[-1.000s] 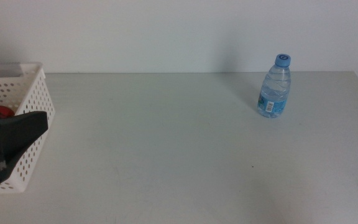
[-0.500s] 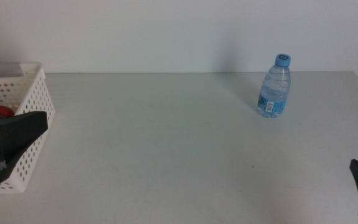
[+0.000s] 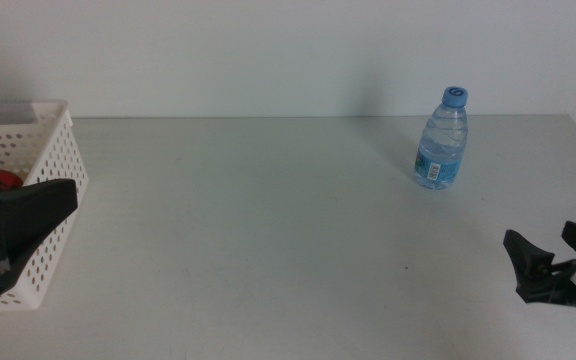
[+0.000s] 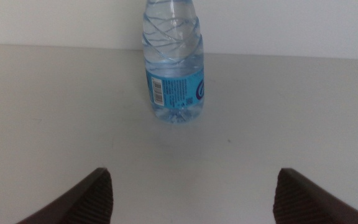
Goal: Use arms to grab the bottles and put them into the dustbin to the left of the table.
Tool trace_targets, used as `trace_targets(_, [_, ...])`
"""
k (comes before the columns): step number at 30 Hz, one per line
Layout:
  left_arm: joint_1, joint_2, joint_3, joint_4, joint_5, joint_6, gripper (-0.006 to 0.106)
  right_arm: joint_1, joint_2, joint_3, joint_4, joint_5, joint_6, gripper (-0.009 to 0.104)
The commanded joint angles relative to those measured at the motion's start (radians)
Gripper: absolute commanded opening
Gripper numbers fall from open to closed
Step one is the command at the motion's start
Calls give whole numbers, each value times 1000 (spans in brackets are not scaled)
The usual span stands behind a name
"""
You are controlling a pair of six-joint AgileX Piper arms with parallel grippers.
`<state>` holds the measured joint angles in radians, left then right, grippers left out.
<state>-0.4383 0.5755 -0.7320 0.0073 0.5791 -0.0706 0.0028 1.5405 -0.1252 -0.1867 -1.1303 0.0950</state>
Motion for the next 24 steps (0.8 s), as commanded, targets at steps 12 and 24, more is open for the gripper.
trace_targets(12, [0,2,-28,14,-68,-6,88,-2,257,-443,-129,-147,79,82])
trace_targets(24, [0,2,-28,14,-68,-6,88,30,461,-796,-179,45,91,93])
